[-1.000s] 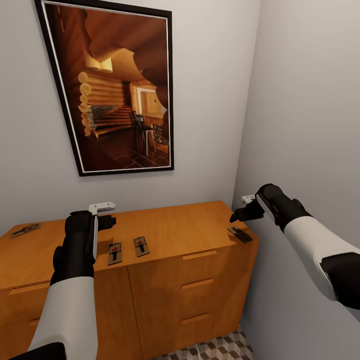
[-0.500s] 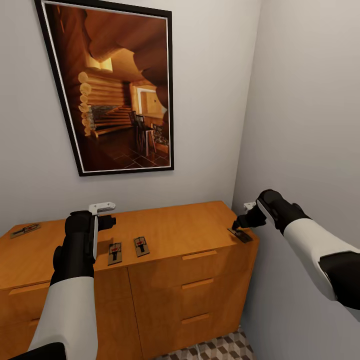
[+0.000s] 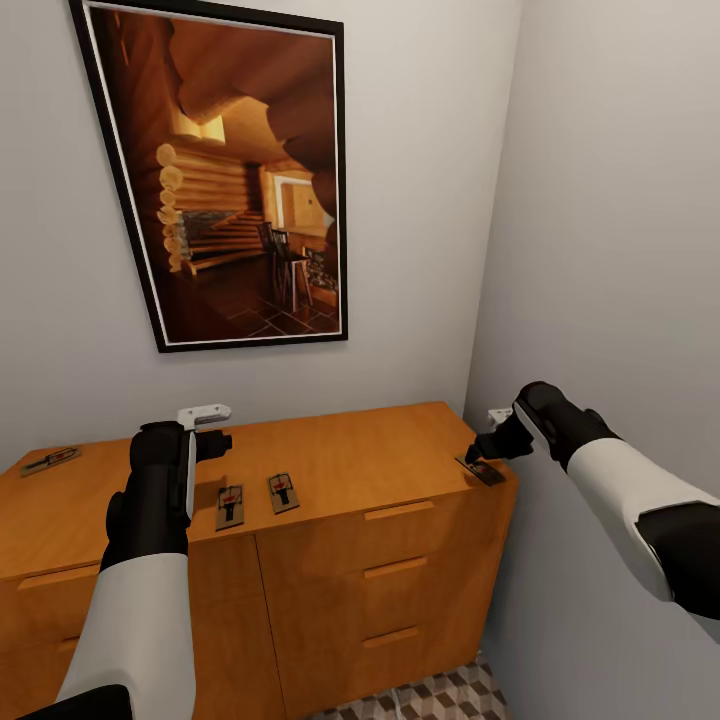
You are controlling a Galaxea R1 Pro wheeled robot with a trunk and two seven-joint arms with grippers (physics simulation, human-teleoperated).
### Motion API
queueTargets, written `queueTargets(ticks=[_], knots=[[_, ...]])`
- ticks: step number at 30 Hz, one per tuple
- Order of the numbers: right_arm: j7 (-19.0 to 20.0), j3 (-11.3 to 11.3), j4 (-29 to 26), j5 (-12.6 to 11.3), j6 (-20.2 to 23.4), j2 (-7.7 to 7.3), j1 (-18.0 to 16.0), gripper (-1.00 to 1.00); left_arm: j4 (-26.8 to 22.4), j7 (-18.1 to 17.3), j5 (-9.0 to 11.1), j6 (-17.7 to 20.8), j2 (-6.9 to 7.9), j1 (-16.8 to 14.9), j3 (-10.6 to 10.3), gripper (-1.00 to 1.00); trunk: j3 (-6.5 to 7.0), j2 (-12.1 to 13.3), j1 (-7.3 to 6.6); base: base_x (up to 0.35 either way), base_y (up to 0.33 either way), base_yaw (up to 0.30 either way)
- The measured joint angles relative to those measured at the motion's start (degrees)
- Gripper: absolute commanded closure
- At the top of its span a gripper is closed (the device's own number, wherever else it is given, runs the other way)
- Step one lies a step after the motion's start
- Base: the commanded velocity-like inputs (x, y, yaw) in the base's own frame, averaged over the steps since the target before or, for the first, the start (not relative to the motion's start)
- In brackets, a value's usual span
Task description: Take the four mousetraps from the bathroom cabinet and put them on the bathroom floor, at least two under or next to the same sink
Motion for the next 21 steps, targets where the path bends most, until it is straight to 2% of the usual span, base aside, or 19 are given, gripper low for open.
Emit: queueTargets(ticks=[21], knots=[[0.0, 0.0, 0.2, -0.2, 0.0, 0.07, 0.0, -1.0, 0.0, 0.0, 0.0, 0.0, 0.0, 0.0, 0.0, -1.0, 0.0, 0.0, 0.0, 0.0, 0.0, 0.0]])
